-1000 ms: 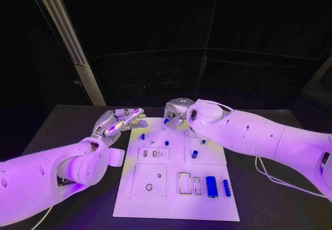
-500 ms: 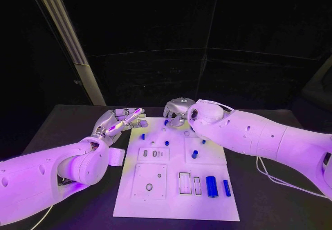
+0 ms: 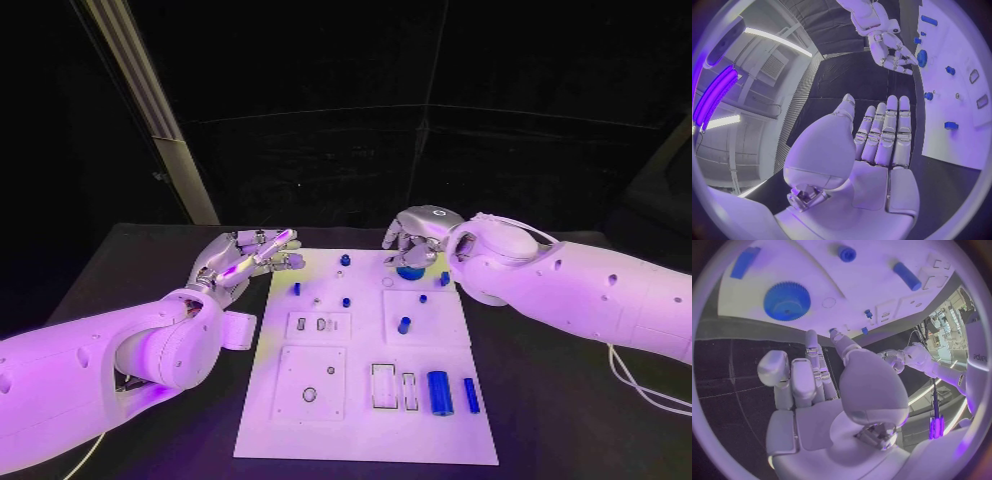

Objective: Assemble the parts on the task board

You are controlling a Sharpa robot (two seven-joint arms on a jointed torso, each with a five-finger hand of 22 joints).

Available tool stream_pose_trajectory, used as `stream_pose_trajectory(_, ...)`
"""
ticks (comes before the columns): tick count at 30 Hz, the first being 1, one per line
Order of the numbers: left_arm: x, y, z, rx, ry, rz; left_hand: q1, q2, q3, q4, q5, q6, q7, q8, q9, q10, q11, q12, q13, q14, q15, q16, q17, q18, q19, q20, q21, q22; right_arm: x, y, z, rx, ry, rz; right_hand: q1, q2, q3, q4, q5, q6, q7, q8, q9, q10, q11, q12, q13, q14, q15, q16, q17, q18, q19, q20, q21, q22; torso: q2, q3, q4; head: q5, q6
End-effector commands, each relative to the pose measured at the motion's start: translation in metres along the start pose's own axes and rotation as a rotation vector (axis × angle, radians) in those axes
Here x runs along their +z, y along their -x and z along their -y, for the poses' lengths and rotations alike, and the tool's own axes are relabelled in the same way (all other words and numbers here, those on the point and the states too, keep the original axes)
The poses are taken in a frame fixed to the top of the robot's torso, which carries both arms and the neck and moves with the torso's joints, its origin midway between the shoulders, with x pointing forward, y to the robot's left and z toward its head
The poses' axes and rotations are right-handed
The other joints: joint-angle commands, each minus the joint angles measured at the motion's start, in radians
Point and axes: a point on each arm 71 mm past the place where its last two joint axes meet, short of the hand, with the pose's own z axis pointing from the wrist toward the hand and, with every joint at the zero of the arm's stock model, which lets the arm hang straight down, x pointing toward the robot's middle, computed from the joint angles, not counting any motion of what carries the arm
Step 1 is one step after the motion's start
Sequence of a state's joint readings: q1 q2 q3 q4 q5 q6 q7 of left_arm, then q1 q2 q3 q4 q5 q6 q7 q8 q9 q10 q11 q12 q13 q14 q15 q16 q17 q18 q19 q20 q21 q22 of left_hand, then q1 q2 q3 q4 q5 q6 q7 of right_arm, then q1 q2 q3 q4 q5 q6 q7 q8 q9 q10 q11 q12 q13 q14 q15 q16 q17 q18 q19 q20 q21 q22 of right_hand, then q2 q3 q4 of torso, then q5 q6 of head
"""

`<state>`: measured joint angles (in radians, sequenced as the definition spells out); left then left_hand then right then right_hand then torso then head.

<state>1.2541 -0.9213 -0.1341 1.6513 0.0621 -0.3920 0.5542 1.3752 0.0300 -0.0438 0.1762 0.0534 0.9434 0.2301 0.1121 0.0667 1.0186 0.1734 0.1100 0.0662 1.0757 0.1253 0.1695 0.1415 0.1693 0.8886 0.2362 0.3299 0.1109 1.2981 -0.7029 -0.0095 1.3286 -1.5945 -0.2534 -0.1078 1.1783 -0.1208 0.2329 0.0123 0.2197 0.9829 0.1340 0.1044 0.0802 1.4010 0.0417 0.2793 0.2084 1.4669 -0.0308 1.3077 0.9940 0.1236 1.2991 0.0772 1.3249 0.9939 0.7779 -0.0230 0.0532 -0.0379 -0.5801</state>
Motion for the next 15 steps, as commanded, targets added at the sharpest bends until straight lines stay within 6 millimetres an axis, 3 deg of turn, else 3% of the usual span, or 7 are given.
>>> stream_pose_trajectory(1, 0.0, -0.001, 0.002, -0.005, -0.007, -0.018, 0.007, 0.001, -0.001, -0.005, -0.001, 0.003, 0.001, -0.006, 0.0, 0.005, 0.004, -0.004, 0.0, -0.002, 0.007, -0.004, 0.001, 0.014, 0.002, 0.006, -0.007, -0.001, -0.008, 0.001, 0.009, 0.107, -0.079, -0.02, -0.022, -0.004, -0.031, 0.031, 0.029, -0.003, -0.007, 0.003, -0.003, 0.019, -0.006, 0.062, 0.063, 0.031, -0.009, 0.025, 0.04, -0.025, 0.028, -0.008, 0.028, 0.054, -0.003, 0.0031, -0.0099, 0.001, 0.001)
stream_pose_trajectory(2, 0.0, -0.001, 0.001, -0.005, -0.007, -0.018, 0.007, 0.001, -0.001, -0.005, -0.001, 0.003, 0.001, -0.006, 0.0, 0.005, 0.004, -0.004, 0.0, -0.002, 0.007, -0.004, 0.001, 0.014, 0.002, 0.006, -0.007, -0.001, -0.011, 0.001, 0.014, 0.112, -0.098, -0.034, -0.026, -0.008, -0.048, 0.042, 0.036, -0.007, -0.008, 0.002, -0.004, 0.027, -0.008, 0.11, 0.109, 0.037, -0.01, 0.044, 0.074, -0.032, 0.046, -0.009, 0.046, 0.091, -0.003, 0.0036, -0.0109, 0.001, 0.002)
stream_pose_trajectory(5, 0.0, -0.001, 0.001, -0.005, -0.006, -0.02, 0.008, 0.001, 0.0, -0.006, -0.001, 0.004, 0.0, -0.006, 0.0, 0.005, 0.004, -0.004, 0.0, -0.002, 0.007, -0.005, 0.001, 0.014, 0.002, 0.006, -0.007, -0.002, -0.018, -0.001, 0.025, 0.115, -0.146, -0.072, -0.003, 0.007, -0.115, 0.091, 0.046, -0.034, -0.008, 0.004, -0.007, 0.018, -0.002, 0.523, 0.544, 0.051, -0.005, 0.114, 0.202, -0.048, 0.082, -0.008, 0.088, 0.173, -0.003, 0.0053, -0.0124, -0.001, 0.003)
stream_pose_trajectory(6, 0.001, -0.002, 0.001, -0.006, -0.005, -0.021, 0.009, 0.001, 0.0, -0.007, -0.001, 0.004, 0.0, -0.006, 0.0, 0.006, 0.004, -0.004, 0.0, -0.002, 0.007, -0.005, 0.001, 0.014, 0.002, 0.006, -0.007, -0.002, -0.019, -0.001, 0.03, 0.111, -0.163, -0.087, 0.01, -0.003, -0.146, 0.103, 0.039, -0.045, 0.001, 0.006, -0.007, 0.018, 0.001, 0.665, 0.694, 0.057, -0.003, 0.139, 0.254, -0.051, 0.092, -0.004, 0.098, 0.195, -0.002, 0.0056, -0.0125, -0.002, 0.004)
stream_pose_trajectory(8, 0.001, -0.002, 0.001, -0.007, -0.004, -0.022, 0.009, 0.001, 0.0, -0.008, -0.001, 0.004, 0.0, -0.006, 0.0, 0.006, 0.004, -0.004, 0.0, -0.002, 0.007, -0.005, 0.001, 0.014, 0.002, 0.006, -0.007, -0.002, -0.021, -0.002, 0.035, 0.101, -0.183, -0.104, 0.056, 0.013, -0.2, 0.136, 0.039, -0.069, 0.015, 0.015, -0.007, -0.005, 0.008, 0.858, 0.901, 0.061, 0.009, 0.172, 0.325, -0.054, 0.102, 0.007, 0.111, 0.22, -0.001, 0.0048, -0.0098, -0.004, 0.004)
stream_pose_trajectory(15, 0.002, -0.003, 0.0, -0.007, -0.003, -0.024, 0.01, 0.001, 0.001, -0.009, -0.001, 0.005, -0.001, -0.006, 0.0, 0.007, 0.003, -0.004, 0.001, -0.002, 0.007, -0.006, 0.001, 0.014, 0.002, 0.006, -0.008, -0.002, -0.017, -0.004, 0.041, 0.047, -0.216, -0.12, 0.112, 0.019, -0.24, 0.151, 0.038, -0.091, 0.021, 0.029, -0.008, 0.017, 0.023, 0.999, 1.053, 0.067, 0.019, 0.192, 0.371, -0.06, 0.116, 0.017, 0.126, 0.254, 0.0, 0.005, -0.0093, -0.005, 0.004)
